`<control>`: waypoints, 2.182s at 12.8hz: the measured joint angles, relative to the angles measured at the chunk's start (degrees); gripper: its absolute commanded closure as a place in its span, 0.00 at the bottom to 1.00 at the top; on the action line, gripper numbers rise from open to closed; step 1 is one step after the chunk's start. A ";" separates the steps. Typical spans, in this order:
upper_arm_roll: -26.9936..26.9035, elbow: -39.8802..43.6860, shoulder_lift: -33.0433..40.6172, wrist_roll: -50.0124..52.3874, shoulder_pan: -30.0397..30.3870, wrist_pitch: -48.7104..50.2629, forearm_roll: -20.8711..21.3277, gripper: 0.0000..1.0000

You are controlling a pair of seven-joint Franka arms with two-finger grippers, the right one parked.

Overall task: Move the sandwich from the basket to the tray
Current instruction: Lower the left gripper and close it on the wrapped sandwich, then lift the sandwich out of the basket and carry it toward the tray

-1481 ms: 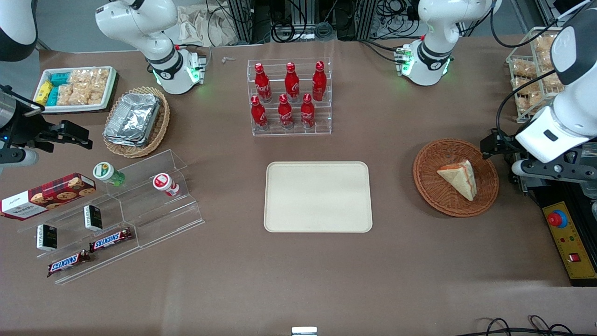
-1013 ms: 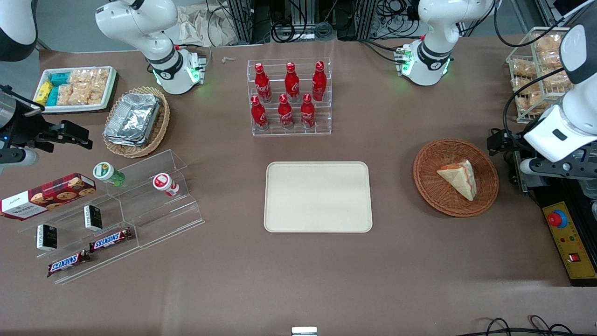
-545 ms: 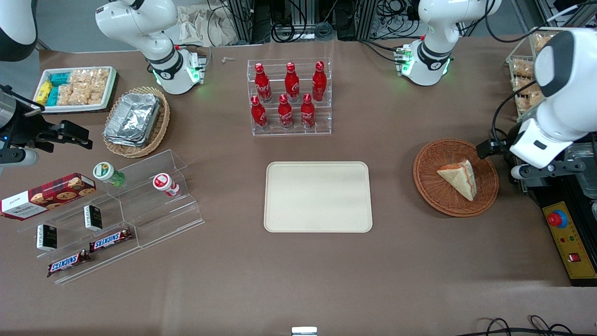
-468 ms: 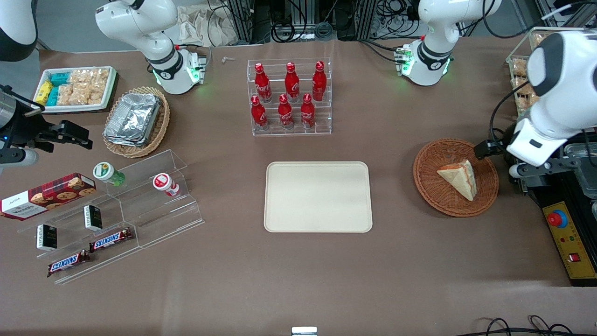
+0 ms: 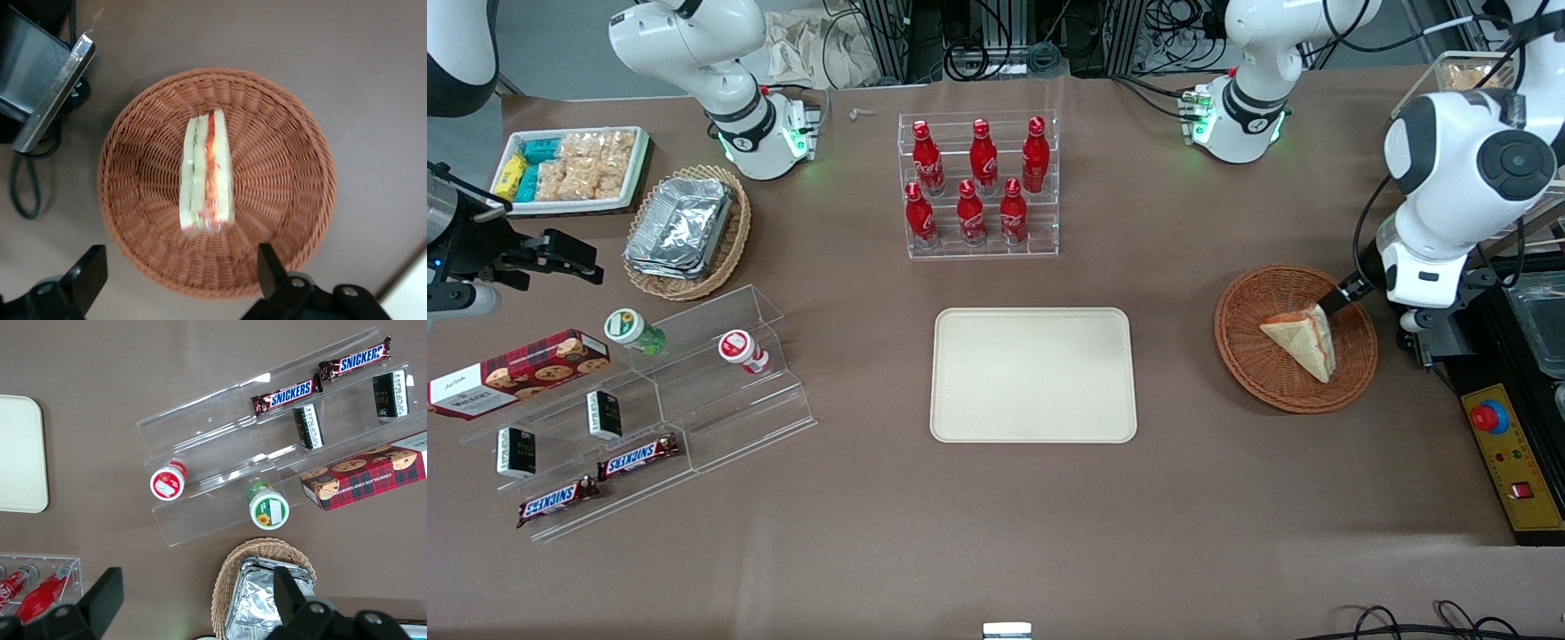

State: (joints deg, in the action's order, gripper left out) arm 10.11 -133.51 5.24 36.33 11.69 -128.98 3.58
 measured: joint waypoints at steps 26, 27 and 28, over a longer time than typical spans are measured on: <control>5.07 24.56 -6.01 4.60 0.24 30.49 5.25 1.00; 6.40 29.20 -6.00 2.37 0.01 35.20 5.23 1.00; 8.37 32.83 -6.04 1.03 -0.14 37.99 5.19 1.00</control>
State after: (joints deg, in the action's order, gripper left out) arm 18.48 -100.67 -0.80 37.35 11.55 -90.99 8.76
